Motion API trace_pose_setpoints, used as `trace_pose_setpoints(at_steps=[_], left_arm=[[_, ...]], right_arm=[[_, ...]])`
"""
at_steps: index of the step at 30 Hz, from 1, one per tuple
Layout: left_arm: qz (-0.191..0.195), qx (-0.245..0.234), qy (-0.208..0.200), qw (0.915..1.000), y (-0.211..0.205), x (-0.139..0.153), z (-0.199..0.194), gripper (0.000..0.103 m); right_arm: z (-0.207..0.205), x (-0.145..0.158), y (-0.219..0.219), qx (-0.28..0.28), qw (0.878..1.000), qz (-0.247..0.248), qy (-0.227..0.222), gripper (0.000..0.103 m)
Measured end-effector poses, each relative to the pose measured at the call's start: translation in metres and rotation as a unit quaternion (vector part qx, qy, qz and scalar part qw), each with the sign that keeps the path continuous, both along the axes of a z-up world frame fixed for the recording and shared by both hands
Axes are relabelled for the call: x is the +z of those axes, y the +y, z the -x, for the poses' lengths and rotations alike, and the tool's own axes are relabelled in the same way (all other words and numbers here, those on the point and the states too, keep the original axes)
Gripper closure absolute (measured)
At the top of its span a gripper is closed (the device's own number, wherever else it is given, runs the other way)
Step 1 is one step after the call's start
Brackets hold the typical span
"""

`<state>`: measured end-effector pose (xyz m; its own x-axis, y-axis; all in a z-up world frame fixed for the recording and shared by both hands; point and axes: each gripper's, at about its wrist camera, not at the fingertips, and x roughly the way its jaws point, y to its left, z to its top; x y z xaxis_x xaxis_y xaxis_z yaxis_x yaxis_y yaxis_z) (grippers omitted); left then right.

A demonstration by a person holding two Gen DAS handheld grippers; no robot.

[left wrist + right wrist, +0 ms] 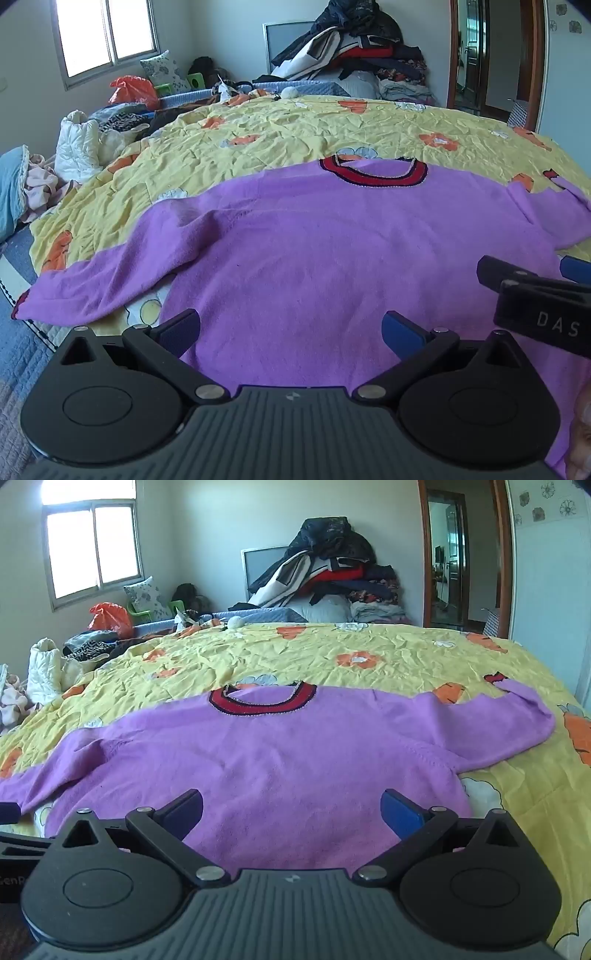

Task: Fold small clothes
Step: 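Move both tools over the spread purple sweater toward a sleeve cuff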

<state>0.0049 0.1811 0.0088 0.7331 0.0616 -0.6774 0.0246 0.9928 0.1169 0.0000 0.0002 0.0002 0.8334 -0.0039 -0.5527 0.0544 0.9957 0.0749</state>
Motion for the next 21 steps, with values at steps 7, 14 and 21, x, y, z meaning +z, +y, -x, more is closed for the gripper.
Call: trace_pose_setpoints(at_steps=[7, 14, 21], left_arm=[[0.003, 0.009, -0.008, 0.9999, 0.004, -0.002, -0.001, 0.0], [0.012, 0.003, 0.011, 0.9999, 0.004, -0.005, -0.004, 0.0], [0.005, 0.013, -0.015, 0.9998, 0.003, -0.012, -0.001, 0.0]], right_arm=[[-0.006, 0.004, -0.004, -0.005, 0.998, -0.059, 0.008, 0.0], [-0.001, 0.012, -0.01, 0.015, 0.994, -0.081, -0.076, 0.0], [-0.011, -0.007, 0.002, 0.002, 1.0, -0.007, -0.01, 0.0]])
